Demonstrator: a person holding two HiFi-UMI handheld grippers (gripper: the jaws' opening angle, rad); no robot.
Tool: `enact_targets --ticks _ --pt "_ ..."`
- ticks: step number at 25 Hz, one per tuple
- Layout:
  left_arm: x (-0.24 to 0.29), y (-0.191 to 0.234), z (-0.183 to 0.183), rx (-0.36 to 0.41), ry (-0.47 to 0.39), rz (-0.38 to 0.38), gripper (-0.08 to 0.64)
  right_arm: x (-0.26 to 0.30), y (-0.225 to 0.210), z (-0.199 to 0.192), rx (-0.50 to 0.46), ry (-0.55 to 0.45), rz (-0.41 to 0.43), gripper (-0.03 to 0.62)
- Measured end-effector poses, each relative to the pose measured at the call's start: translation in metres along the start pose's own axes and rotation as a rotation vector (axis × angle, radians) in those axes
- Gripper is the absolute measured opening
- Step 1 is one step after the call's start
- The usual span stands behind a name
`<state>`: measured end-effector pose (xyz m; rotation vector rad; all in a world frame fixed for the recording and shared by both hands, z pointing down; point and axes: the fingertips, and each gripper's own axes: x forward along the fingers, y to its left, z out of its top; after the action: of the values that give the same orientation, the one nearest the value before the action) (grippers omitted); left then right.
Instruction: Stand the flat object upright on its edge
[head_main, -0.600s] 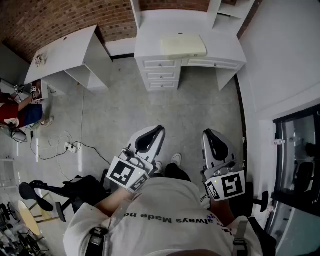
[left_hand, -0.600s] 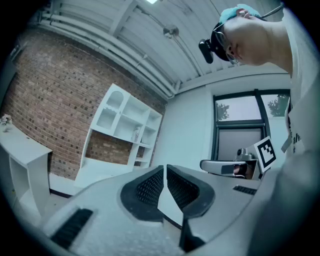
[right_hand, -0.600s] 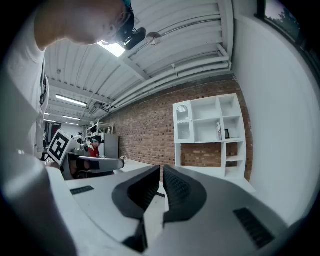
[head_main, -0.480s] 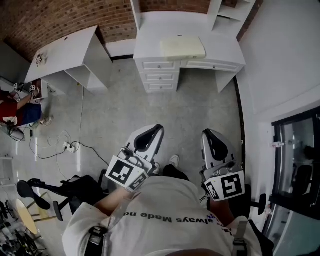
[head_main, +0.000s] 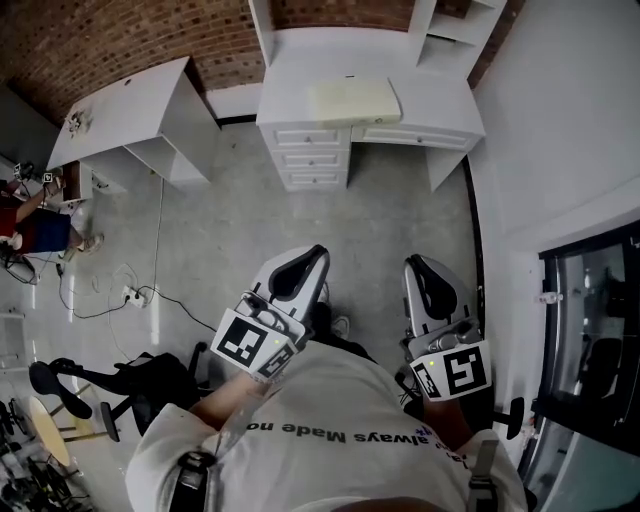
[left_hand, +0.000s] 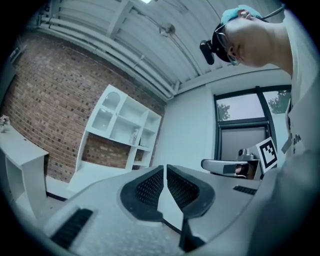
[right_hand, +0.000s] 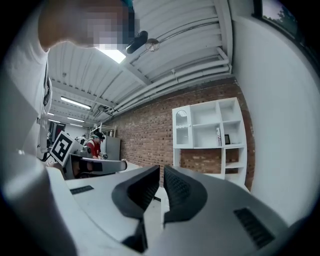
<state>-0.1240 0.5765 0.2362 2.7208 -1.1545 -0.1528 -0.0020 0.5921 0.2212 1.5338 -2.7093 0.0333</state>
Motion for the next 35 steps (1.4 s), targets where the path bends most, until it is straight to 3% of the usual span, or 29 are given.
enact_targets --ticks 9,26,35 --pt "0.051 0.031 -0.003 -0.024 0.003 0.002 0.028 0.047 -0.037 -0.004 0.009 0.007 0.017 0.029" --pt "0.154 0.177 0.029 -0.034 -0.004 -0.008 0.028 0.218 -0.1 0.009 -0.02 0.029 0.012 0.029" --pt "0.187 0.223 0.033 -0.038 -0.003 -0.012 0.028 0.269 -0.12 0.008 -0.049 0.028 0.0 0.029"
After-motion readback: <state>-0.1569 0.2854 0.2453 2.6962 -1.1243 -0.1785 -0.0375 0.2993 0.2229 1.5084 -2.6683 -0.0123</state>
